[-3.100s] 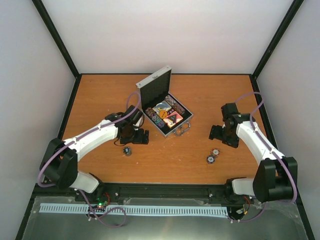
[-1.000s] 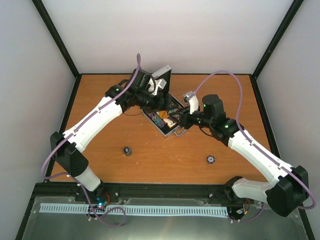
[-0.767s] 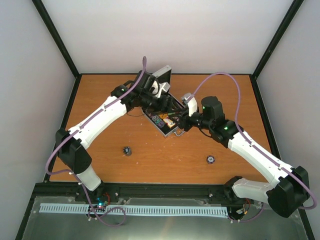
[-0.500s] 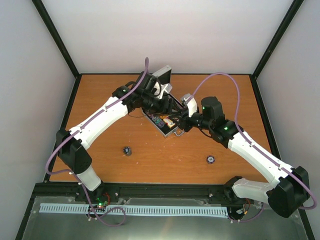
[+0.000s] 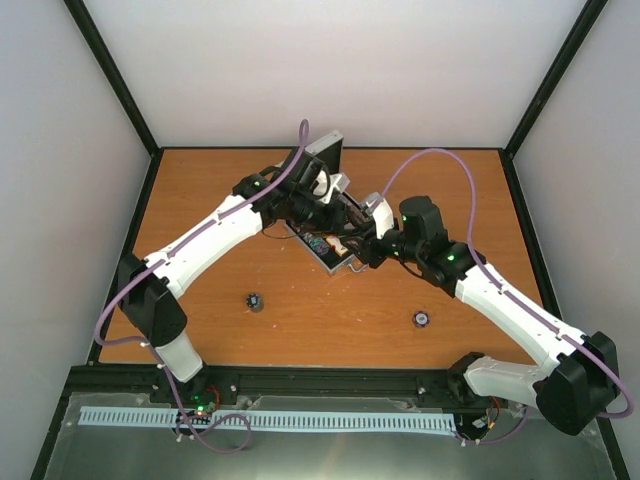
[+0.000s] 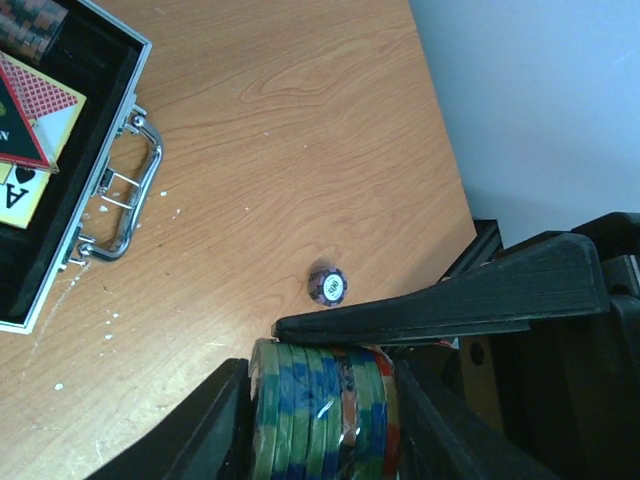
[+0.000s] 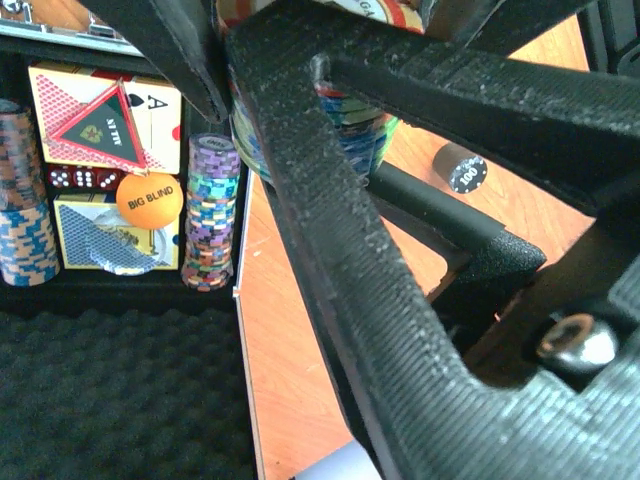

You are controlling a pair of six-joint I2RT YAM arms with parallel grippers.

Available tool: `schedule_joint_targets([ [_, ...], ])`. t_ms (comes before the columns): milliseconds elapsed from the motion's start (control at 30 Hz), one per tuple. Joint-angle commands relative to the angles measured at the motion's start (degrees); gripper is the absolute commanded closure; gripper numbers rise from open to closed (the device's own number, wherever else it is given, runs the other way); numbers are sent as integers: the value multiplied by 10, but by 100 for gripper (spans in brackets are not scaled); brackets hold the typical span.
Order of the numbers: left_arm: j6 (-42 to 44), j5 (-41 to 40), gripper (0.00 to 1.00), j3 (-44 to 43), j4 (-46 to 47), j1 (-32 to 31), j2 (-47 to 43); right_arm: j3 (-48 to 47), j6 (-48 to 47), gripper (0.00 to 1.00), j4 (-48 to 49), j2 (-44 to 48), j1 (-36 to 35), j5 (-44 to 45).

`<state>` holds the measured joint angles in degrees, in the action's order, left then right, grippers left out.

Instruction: Pack up texas hold em set

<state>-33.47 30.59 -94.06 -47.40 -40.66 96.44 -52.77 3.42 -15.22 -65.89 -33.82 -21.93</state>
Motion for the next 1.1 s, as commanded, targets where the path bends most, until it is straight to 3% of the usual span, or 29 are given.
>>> schedule_joint_targets([
  [0,23,2,65,-16,-50,-28,11,-4,-7,65,46,13,-2,28],
  [233,18,-3,81,-10,-35,-31,7,-6,-15,62,37,11,-2,35],
  [333,23,-26,83,-11,-18,-31,4,-5,-18,52,24,16,-3,43],
  [433,45,-107,86,-29,-13,-31,19,-2,-26,43,-6,34,-2,87],
  [567,98,-200,88,-54,20,-31,74,40,-5,23,-6,105,13,146],
  [633,128,-213,89,-70,41,-31,109,63,19,18,-9,132,34,160],
  [833,202,-242,90,-150,82,-31,221,111,98,18,-32,170,96,219],
  [1067,279,-261,89,-231,130,-31,312,138,134,17,-35,207,174,186],
])
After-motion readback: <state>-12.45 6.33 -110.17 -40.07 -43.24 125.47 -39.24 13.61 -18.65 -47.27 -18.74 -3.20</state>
